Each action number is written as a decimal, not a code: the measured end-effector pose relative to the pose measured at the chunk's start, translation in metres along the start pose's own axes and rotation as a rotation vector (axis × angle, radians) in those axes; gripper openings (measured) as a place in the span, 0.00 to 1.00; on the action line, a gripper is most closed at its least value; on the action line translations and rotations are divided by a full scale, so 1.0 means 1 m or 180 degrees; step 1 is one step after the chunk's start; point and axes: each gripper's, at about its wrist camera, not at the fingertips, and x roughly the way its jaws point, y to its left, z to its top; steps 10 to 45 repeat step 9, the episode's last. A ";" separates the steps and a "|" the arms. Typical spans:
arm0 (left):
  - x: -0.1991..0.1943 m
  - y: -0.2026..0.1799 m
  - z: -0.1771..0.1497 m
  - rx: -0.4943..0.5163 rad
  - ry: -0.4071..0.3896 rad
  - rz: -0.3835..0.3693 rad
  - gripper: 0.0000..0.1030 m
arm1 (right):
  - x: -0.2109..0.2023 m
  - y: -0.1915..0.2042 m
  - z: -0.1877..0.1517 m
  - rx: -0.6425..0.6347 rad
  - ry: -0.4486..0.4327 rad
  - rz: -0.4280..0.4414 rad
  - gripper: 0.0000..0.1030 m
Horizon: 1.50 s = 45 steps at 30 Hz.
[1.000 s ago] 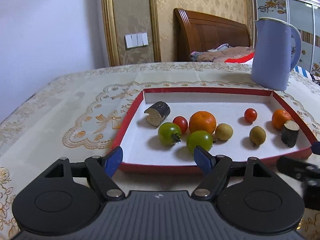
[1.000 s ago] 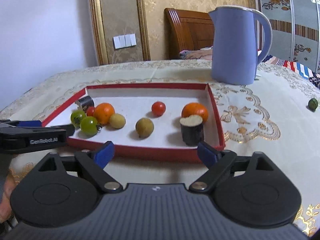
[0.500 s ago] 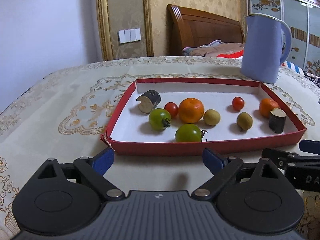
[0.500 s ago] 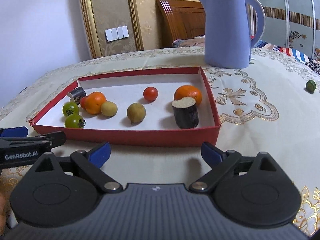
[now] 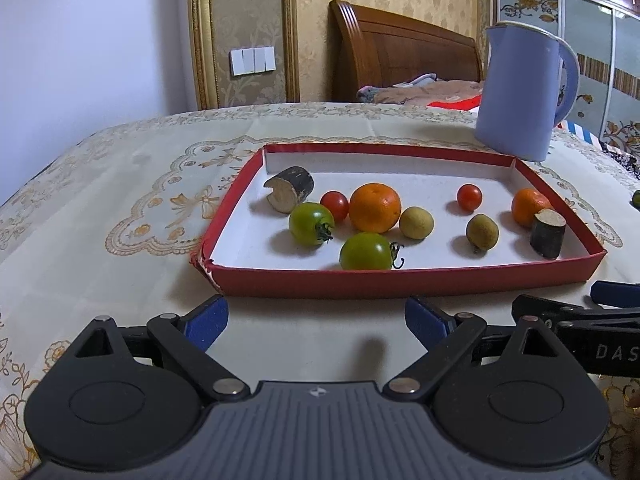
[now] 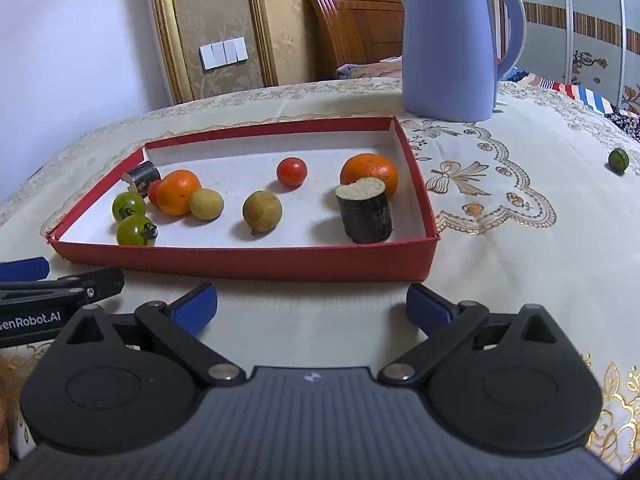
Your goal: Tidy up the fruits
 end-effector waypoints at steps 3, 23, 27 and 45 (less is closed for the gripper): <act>0.002 -0.003 -0.001 0.0067 0.0013 0.0015 0.93 | 0.002 0.002 0.000 -0.0028 0.0032 -0.0011 1.00; 0.003 -0.006 -0.002 0.0144 0.0003 0.0047 0.93 | 0.007 0.008 0.000 -0.0139 0.0096 -0.0102 1.00; 0.003 -0.006 -0.002 0.0144 0.0003 0.0047 0.93 | 0.007 0.008 0.000 -0.0139 0.0096 -0.0102 1.00; 0.003 -0.006 -0.002 0.0144 0.0003 0.0047 0.93 | 0.007 0.008 0.000 -0.0139 0.0096 -0.0102 1.00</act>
